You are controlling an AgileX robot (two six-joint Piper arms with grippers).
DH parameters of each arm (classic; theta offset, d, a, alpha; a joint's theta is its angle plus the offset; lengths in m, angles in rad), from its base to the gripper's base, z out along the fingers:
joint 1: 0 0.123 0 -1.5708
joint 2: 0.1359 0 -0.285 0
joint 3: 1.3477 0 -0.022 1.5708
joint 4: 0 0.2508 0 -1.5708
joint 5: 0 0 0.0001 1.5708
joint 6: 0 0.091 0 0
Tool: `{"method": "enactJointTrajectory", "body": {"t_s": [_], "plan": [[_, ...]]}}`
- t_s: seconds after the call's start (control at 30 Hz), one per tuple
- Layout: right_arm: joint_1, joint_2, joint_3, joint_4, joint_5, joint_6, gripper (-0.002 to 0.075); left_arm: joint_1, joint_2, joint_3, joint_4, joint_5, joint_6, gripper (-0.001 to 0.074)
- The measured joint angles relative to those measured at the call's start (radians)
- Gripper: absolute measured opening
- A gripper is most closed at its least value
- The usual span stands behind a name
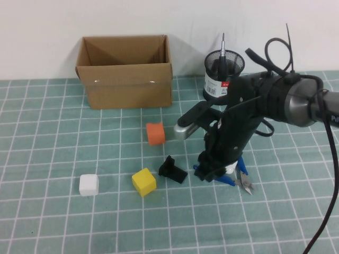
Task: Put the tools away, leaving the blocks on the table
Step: Pick up the pliers from the table
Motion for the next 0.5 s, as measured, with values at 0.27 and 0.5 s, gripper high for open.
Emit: {"method": "enactJointTrajectory", "body": {"t_s": [0.27,0.5], "plan": [[-0.023,0.013,-0.002,-0.023,-0.008,-0.016,0.0256,0.000,0.000,0.000,0.000,0.000,0.000,0.0001],[-0.023,0.015,-0.002,-0.021,-0.014,-0.096,0.0256,0.000,0.000,0.000,0.000,0.000,0.000,0.0001]]}}
